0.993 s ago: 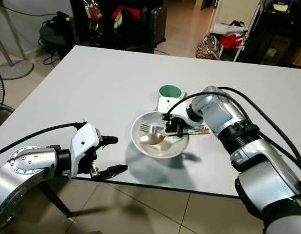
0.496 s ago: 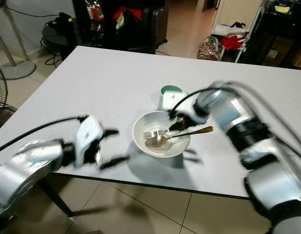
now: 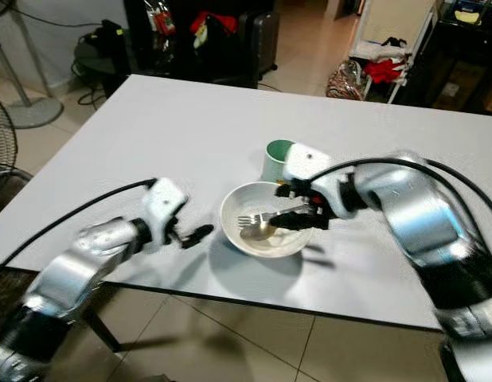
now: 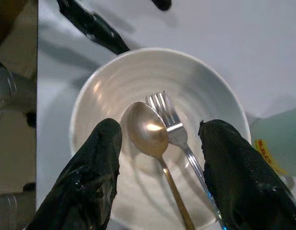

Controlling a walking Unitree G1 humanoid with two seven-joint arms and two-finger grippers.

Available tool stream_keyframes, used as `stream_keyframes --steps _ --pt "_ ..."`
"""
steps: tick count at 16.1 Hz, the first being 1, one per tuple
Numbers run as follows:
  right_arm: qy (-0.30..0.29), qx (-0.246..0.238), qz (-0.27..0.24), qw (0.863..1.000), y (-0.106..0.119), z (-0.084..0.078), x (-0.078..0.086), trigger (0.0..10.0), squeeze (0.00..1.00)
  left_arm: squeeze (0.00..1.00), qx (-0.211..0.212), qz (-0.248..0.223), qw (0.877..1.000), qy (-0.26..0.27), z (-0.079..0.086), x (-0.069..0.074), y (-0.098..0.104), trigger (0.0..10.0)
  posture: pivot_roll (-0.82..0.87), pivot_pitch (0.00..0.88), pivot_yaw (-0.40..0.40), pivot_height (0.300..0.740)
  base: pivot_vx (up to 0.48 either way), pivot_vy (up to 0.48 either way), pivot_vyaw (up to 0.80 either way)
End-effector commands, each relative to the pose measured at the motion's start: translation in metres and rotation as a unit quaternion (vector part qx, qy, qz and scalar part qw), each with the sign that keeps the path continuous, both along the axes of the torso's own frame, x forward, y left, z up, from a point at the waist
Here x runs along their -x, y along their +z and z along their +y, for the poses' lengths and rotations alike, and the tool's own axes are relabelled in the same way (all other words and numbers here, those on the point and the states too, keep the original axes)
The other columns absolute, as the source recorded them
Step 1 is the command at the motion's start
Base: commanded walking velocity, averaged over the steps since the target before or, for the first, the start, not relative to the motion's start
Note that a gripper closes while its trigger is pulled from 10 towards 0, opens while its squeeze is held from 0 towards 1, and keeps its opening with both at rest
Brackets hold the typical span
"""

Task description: Setting the table

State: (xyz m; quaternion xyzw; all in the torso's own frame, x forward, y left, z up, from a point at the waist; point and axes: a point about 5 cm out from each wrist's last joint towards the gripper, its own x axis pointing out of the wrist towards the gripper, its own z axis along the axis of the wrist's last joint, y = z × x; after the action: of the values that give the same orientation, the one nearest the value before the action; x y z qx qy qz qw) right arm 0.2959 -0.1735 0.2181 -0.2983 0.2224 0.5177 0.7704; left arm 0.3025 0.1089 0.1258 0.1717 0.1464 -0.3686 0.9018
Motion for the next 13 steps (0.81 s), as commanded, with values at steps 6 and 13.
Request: stream_keyframes --steps 6,13 --pt "-0.031 0.008 0.010 0.999 -0.002 -0.013 0.024 10.0 0.00 0.28 -0.003 -0.011 0.999 -0.043 -0.052 -0.017 -0.008 10.0 -0.15 0.000 0.012 0.740 0.000 0.000 0.00" --pt "-0.075 0.038 0.013 0.996 -0.002 -0.027 0.030 10.0 0.00 0.19 0.055 -0.050 0.996 -0.057 -0.079 -0.021 -0.006 10.0 -0.15 0.000 0.003 0.740 0.000 0.000 0.00"
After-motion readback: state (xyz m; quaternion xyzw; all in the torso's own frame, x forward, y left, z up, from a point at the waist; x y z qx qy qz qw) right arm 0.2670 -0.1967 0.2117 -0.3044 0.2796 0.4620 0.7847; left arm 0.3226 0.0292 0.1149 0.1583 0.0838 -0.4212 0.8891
